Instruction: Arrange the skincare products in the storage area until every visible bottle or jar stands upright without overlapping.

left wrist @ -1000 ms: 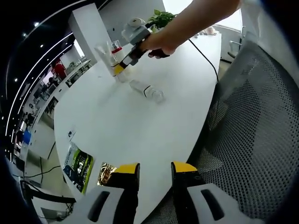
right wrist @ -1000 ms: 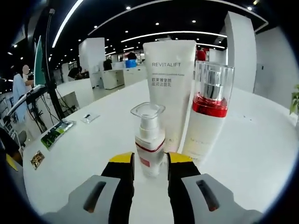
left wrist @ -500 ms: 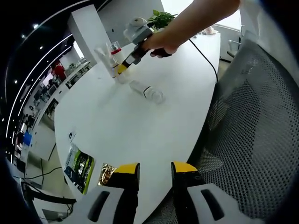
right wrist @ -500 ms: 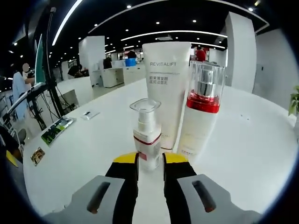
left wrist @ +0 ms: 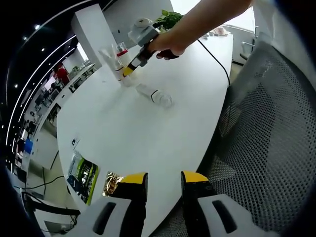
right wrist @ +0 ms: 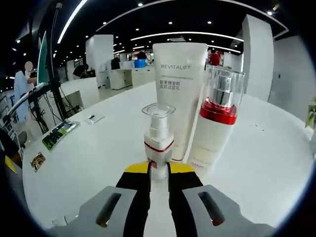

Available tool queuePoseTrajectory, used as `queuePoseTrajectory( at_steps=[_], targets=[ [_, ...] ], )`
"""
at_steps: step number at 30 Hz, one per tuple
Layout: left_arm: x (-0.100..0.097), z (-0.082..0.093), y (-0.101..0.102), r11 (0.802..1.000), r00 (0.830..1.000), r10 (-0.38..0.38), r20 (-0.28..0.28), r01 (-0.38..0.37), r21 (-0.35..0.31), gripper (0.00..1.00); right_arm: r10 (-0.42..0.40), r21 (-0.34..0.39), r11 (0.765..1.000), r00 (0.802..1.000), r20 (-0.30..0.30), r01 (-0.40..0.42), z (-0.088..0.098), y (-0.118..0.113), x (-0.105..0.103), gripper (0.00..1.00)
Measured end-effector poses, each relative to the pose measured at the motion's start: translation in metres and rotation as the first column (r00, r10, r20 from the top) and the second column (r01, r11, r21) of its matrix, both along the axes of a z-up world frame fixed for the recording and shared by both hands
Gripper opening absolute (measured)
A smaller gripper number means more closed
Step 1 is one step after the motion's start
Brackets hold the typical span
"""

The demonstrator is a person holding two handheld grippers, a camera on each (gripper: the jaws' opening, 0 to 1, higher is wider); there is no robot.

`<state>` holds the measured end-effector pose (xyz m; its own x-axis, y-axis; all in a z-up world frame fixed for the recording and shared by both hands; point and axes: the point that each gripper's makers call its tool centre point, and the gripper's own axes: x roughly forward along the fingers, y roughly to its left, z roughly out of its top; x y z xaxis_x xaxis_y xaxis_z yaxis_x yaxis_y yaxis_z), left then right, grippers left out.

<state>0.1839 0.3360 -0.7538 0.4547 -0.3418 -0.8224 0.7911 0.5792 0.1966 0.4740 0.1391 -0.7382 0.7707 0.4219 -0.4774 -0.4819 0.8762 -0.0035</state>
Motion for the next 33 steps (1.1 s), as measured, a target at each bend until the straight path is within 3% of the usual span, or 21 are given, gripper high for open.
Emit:
queuePoseTrajectory(
  at_steps=[8,10,12,16,20,21,22,23,25,26,27,28,29,30,32,33],
  targets=[
    [0.001,-0.001,0.001,1.0,1.0,0.005,-0.004,-0.005,0.002,0.27,0.017,0.03,0.999,1.0,-0.026,-0.016,-0.001,0.005,-0.013,0.14],
    [0.0,-0.002,0.001,1.0,1.0,0.008,-0.009,-0.008,0.002,0.27,0.116,0.084,0.99,0.99,-0.08,-0.109,-0.002,0.017,-0.03,0.14],
    [0.001,-0.002,0.001,1.0,1.0,0.006,-0.007,-0.006,0.005,0.27,0.161,0.091,0.984,0.984,-0.081,-0.154,0.001,0.019,-0.037,0.14],
    [0.0,-0.002,0.001,1.0,1.0,0.007,-0.009,-0.007,0.006,0.27,0.319,0.046,0.948,0.943,-0.099,-0.315,0.006,0.021,-0.06,0.16],
    [0.0,-0.002,0.001,1.0,1.0,0.004,-0.009,-0.004,0.007,0.27,0.483,0.002,0.871,0.858,-0.173,-0.491,0.003,0.026,-0.085,0.22],
    [0.0,-0.002,0.001,1.0,1.0,0.004,-0.01,-0.004,0.006,0.27,0.521,-0.033,0.844,0.834,-0.181,-0.535,0.003,0.026,-0.089,0.24],
    [0.0,-0.003,0.001,1.0,1.0,0.005,-0.012,-0.005,0.006,0.27,0.577,-0.058,0.8,0.793,-0.197,-0.597,0.005,0.03,-0.097,0.24],
    [-0.001,-0.004,0.001,1.0,1.0,0.005,-0.016,-0.005,0.007,0.27,0.601,-0.072,0.777,0.77,-0.212,-0.626,0.006,0.032,-0.101,0.25],
    [-0.002,-0.005,0.002,1.0,1.0,0.008,-0.027,-0.008,0.015,0.27,0.677,-0.072,0.699,0.692,-0.251,-0.711,0.007,0.04,-0.115,0.28],
    [-0.002,-0.006,0.002,1.0,0.999,0.008,-0.031,-0.007,0.015,0.27,0.695,-0.108,0.668,0.67,-0.262,-0.736,0.006,0.041,-0.116,0.3],
    [-0.004,-0.008,0.002,1.0,0.999,0.01,-0.047,-0.01,0.013,0.27,0.738,-0.19,0.588,0.618,-0.272,-0.786,0.005,0.043,-0.119,0.34],
    [-0.005,-0.009,0.003,1.0,0.998,0.015,-0.058,-0.014,0.02,0.27,0.75,-0.211,0.561,0.599,-0.28,-0.801,0.003,0.043,-0.12,0.37],
    [-0.004,-0.008,0.004,1.0,0.999,0.01,-0.044,-0.009,0.025,0.27,0.777,-0.264,0.458,0.527,-0.345,-0.849,-0.003,0.044,-0.129,0.41],
    [-0.003,-0.008,0.004,1.0,0.999,0.012,-0.036,-0.011,0.023,0.27,0.784,-0.271,0.439,0.512,-0.35,-0.857,-0.004,0.045,-0.131,0.43],
    [-0.003,-0.007,0.004,1.0,0.999,0.019,-0.038,-0.018,0.017,0.27,0.818,-0.298,0.322,0.423,-0.39,-0.899,-0.011,0.051,-0.139,0.45],
    [-0.003,-0.008,0.005,0.999,0.999,0.021,-0.037,-0.02,0.027,0.27,0.817,-0.357,0.234,0.382,-0.433,-0.904,-0.018,0.049,-0.138,0.46]
  ],
)
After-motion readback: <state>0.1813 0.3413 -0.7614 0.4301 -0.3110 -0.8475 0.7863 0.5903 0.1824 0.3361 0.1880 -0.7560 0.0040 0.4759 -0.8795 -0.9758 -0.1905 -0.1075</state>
